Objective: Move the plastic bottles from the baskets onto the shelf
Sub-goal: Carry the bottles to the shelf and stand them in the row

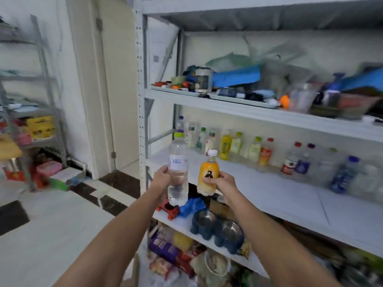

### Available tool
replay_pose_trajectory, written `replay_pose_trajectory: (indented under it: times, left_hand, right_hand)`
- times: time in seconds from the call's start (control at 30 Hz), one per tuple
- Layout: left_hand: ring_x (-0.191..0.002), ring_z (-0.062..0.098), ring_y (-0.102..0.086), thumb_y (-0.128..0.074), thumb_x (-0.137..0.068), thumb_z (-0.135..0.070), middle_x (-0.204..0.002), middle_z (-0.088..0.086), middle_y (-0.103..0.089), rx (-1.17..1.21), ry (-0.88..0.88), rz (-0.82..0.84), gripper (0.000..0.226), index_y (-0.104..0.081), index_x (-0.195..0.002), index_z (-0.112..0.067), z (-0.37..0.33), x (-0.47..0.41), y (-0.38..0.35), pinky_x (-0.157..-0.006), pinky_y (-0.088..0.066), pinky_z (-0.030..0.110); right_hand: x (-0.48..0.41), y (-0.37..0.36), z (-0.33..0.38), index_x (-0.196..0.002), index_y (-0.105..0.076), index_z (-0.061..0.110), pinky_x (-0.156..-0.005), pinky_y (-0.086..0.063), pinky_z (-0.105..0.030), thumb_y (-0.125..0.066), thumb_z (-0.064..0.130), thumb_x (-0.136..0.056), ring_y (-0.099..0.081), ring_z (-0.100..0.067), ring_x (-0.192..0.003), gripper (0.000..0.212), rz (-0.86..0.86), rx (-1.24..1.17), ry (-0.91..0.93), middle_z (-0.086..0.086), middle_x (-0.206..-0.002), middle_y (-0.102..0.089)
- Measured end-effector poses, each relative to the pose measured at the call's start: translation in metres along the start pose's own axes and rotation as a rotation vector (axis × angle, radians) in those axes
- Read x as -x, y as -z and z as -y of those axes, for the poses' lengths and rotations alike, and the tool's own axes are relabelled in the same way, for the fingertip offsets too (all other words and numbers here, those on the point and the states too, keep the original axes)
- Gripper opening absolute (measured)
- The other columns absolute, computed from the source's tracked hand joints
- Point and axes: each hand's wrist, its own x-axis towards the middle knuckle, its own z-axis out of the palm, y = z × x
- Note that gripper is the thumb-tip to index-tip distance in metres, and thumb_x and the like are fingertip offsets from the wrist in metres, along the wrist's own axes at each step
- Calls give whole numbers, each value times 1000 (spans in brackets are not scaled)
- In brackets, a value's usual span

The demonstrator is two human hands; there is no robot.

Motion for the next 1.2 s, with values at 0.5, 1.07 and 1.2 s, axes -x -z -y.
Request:
replay_pose_trajectory:
  times: [0.5,1.07,1.2]
  left_hand:
    - [-86,16,-66,-69,-75,9,-110,8,-67,-164,63,399,40,-60,-108,-13,63,-23,-286,-73,-54,33]
    - [-66,13,-71,-64,-79,12,-102,-2,-64,-137,79,464,41,-55,-101,-20,72,-200,-279,-81,-54,36]
    - [-110,31,-59,-67,-60,27,-110,4,-64,-175,84,456,68,-54,-111,-16,69,-271,-236,-91,-52,46]
  right_hand:
    - [0,279,-47,-85,-58,24,-75,-50,-27,-86,5,-65,-62,-16,-89,39,-425,-80,-50,4,-92,-65]
    - [-167,222,-53,-107,-59,13,-79,-52,-32,-86,-1,-62,-65,-16,-91,54,-450,-111,-31,-4,-103,-68]
    - [-229,164,-47,-106,-58,14,-82,-50,-32,-83,-3,-65,-64,-16,-90,52,-412,-143,-19,-2,-101,-67]
